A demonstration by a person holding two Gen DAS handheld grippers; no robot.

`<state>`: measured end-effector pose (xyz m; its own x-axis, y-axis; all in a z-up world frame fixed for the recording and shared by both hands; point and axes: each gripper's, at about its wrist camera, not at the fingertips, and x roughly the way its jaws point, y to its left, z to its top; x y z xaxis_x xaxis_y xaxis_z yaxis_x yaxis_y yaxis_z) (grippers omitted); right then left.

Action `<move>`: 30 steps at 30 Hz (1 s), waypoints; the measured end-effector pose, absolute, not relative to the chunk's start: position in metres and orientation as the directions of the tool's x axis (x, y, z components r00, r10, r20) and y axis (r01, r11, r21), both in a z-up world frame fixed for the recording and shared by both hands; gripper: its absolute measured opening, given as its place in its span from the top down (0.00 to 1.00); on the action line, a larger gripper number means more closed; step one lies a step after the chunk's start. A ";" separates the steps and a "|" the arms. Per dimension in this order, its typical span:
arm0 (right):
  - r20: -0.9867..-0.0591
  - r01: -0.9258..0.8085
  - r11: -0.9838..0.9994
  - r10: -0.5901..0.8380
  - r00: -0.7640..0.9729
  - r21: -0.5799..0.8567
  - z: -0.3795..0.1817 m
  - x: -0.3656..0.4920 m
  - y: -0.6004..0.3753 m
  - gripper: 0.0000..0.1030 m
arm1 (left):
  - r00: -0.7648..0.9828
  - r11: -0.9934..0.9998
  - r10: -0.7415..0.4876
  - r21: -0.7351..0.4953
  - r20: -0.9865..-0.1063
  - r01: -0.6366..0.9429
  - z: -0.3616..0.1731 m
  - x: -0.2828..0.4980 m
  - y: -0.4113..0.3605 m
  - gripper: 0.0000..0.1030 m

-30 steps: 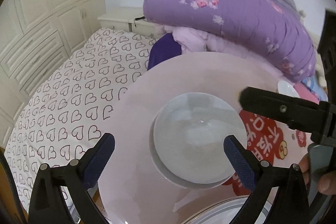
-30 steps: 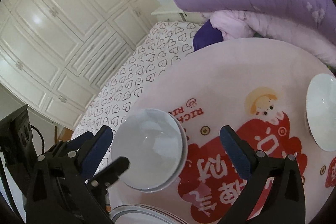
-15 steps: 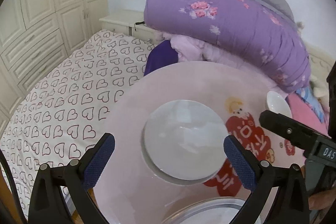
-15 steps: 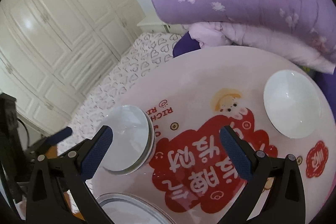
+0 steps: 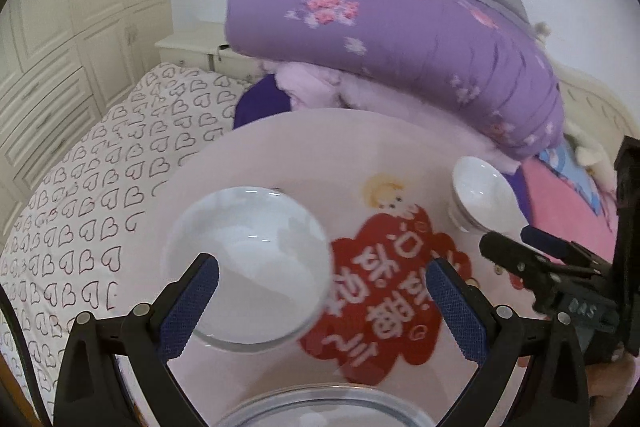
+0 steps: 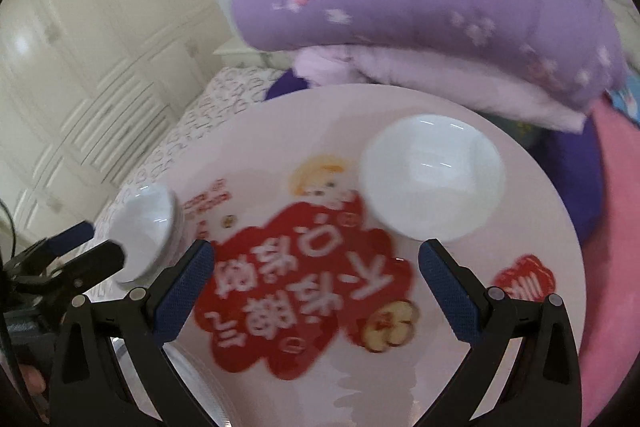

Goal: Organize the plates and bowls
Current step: 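Move both grippers toward the remaining white bowls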

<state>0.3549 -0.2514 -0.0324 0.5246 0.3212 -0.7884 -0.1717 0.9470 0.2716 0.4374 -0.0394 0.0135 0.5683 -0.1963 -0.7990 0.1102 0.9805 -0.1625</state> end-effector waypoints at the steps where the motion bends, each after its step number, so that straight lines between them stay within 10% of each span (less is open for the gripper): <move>1: -0.788 -0.147 0.950 0.311 0.531 0.276 -0.035 0.356 -0.262 0.00 | 0.565 0.980 -0.199 -0.160 -0.801 0.119 0.013 0.440 -0.047 0.01; 30: -0.865 -0.019 0.995 0.093 0.494 0.096 -0.065 0.423 -0.356 0.00 | 0.450 0.980 -0.158 -0.082 -0.879 0.183 -0.055 0.567 -0.183 0.01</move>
